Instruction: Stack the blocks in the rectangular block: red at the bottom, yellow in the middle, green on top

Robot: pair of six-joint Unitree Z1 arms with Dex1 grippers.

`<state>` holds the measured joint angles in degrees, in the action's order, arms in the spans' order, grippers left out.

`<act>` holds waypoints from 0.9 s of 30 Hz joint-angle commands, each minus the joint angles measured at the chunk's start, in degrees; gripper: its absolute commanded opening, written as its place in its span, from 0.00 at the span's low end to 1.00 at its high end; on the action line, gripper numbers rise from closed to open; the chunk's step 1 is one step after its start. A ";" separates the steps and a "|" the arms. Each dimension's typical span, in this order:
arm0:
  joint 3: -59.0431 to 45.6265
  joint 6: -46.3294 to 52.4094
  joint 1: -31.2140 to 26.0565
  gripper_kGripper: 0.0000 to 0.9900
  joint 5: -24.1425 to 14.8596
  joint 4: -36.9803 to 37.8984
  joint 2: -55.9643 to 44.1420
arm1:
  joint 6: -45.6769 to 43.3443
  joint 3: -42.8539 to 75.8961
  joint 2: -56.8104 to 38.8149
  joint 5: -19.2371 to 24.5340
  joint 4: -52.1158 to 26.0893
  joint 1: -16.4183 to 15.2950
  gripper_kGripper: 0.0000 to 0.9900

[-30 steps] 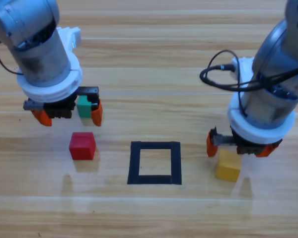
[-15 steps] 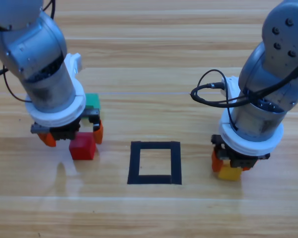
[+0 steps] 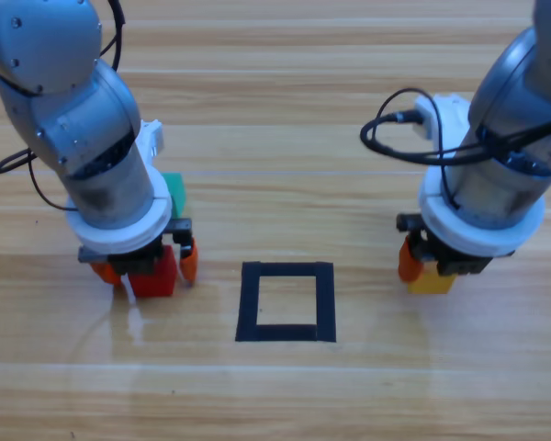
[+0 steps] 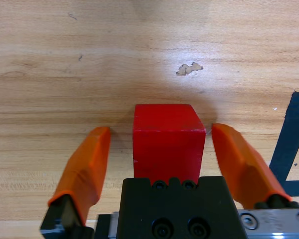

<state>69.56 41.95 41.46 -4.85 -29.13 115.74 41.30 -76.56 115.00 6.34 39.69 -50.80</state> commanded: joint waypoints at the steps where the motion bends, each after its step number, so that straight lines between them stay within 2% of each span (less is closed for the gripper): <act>1: -1.27 -0.73 1.25 0.75 -0.95 0.65 3.61 | -0.17 0.36 -3.21 1.57 1.18 0.27 0.00; 3: -1.27 -1.00 1.34 0.63 -1.21 0.56 3.61 | -0.34 0.36 -3.47 1.57 1.26 0.35 0.00; 8: -0.92 -2.49 1.34 0.17 -2.18 -0.49 2.91 | -0.60 0.36 -4.52 2.19 1.26 0.35 0.00; 9: -0.65 -2.93 1.34 0.09 -2.35 -0.93 2.64 | -0.69 0.36 -4.79 2.36 1.26 0.27 0.00; 10: -0.39 -3.81 1.43 0.05 -2.35 -1.02 2.12 | -0.78 0.44 -5.05 2.54 1.26 0.27 0.00; 20: 15.87 -7.41 9.69 0.02 -2.79 -10.60 2.03 | -1.40 0.44 -6.63 4.21 1.26 0.27 0.00; 27: 23.52 -1.61 15.49 0.02 -4.46 -15.17 5.98 | -1.66 0.44 -6.72 4.47 1.26 0.27 0.00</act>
<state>90.28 36.85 52.23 -7.57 -41.84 116.36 40.46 -76.58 111.00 9.62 40.14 -50.80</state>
